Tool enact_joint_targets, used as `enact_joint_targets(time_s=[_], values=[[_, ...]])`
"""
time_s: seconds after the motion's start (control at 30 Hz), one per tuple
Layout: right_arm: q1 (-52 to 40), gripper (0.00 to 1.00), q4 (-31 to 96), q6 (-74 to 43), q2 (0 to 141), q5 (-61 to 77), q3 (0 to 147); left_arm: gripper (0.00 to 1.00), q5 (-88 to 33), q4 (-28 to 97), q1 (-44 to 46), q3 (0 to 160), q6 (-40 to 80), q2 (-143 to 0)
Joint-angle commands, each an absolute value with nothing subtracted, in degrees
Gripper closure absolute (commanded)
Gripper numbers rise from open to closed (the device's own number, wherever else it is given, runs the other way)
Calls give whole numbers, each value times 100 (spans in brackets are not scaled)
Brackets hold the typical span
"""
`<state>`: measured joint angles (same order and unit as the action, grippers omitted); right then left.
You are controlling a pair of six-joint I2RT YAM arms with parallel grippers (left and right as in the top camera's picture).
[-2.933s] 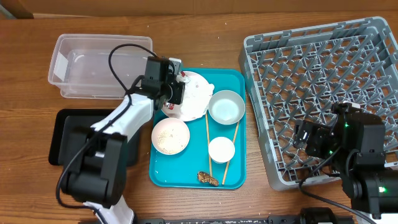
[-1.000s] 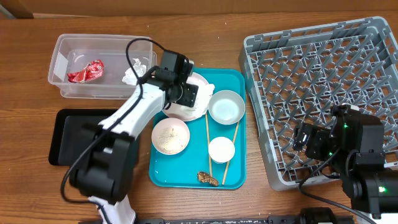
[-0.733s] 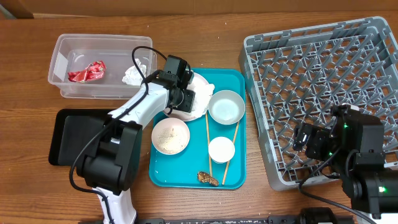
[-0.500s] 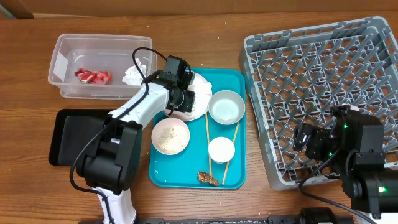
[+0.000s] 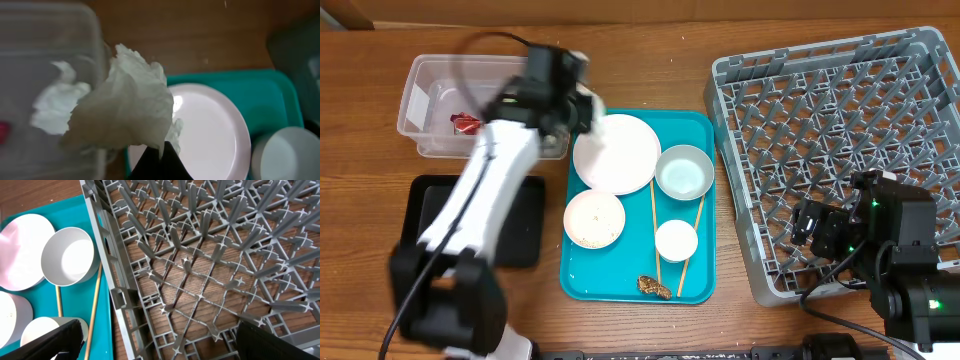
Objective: Sort waste into correct bins and load items into the dishwasher
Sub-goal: 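Grasp remaining tissue on the plate with left gripper, drop in bin, then move the left gripper to the rice-filled pink bowl and grasp its rim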
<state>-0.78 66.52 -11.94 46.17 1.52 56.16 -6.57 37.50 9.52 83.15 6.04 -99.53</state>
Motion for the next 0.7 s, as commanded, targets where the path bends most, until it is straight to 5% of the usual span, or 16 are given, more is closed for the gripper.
enact_joint_targets(time_s=[0.0,0.3,0.37,0.43,0.67], values=[[-58,0,6628,-1177,4574,178,5749,96,-292,3684,506,8462,639,-9430],[-58,0,6615,-1179,4574,178,5749,94,172,3774,-255,8458,644,-9489],[-58,0,6617,-1177,4574,178,5749,80,165,3824,-301,8458,646,-9546],[-58,0,6622,-1177,4574,178,5749,44,139,3894,-298,8458,648,-9561],[-58,0,6635,-1179,4574,178,5749,31,-412,4670,104,8460,644,-9435]])
